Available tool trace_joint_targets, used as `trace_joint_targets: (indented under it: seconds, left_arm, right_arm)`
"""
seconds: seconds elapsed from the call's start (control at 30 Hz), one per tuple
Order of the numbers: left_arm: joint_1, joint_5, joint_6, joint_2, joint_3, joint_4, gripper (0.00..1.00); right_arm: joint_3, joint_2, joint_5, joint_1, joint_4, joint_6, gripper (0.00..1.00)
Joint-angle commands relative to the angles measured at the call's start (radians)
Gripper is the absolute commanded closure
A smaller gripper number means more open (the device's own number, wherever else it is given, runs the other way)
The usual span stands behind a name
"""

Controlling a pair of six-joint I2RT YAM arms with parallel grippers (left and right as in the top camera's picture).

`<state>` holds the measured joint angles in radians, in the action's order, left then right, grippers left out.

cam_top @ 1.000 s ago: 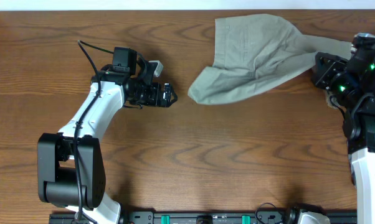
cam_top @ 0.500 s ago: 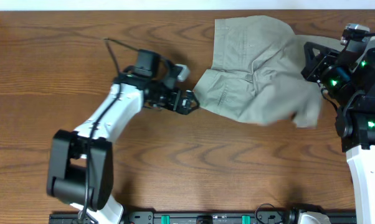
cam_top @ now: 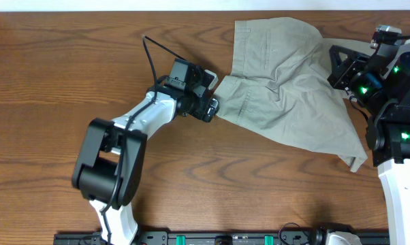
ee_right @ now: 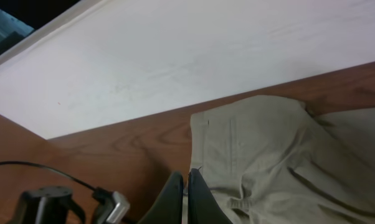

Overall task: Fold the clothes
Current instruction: 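Grasp the left waistband corner of the shorts with the left gripper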

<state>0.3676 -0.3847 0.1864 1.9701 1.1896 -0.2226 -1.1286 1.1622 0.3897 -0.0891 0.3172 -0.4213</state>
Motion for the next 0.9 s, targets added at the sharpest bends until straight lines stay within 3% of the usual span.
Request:
trace_joint_targets:
  seconds: [0.0, 0.13, 0.33, 0.43, 0.5, 0.8, 0.87]
  left_arm:
    - [0.004, 0.031, 0.023, 0.026, 0.005, 0.001, 0.24]
    - [0.005, 0.031, 0.029, 0.026, 0.008, 0.013, 0.32]
    - [0.005, 0.018, 0.031, 0.026, 0.009, 0.050, 0.31]
    - [0.005, -0.063, 0.030, 0.026, 0.009, 0.095, 0.34]
    - [0.005, -0.082, 0.021, 0.026, 0.009, 0.112, 0.41]
    - [0.002, -0.074, 0.019, 0.021, 0.024, 0.005, 0.94]
    - [-0.005, -0.071, 0.019, 0.010, 0.035, -0.048, 0.94]
  right_arm:
    - [-0.005, -0.005, 0.011, 0.012, 0.013, -0.012, 0.96]
    - [-0.005, -0.005, 0.011, 0.012, 0.065, -0.011, 0.96]
    - [-0.005, -0.002, 0.005, 0.012, 0.161, 0.018, 0.94]
    - [-0.005, 0.003, 0.003, 0.012, 0.222, 0.037, 0.94]
    - [-0.005, 0.010, -0.004, 0.012, 0.257, 0.042, 0.94]
    - [-0.004, 0.025, -0.127, 0.012, 0.335, 0.064, 0.96]
    - [-0.003, 0.031, -0.159, 0.012, 0.352, 0.064, 0.94]
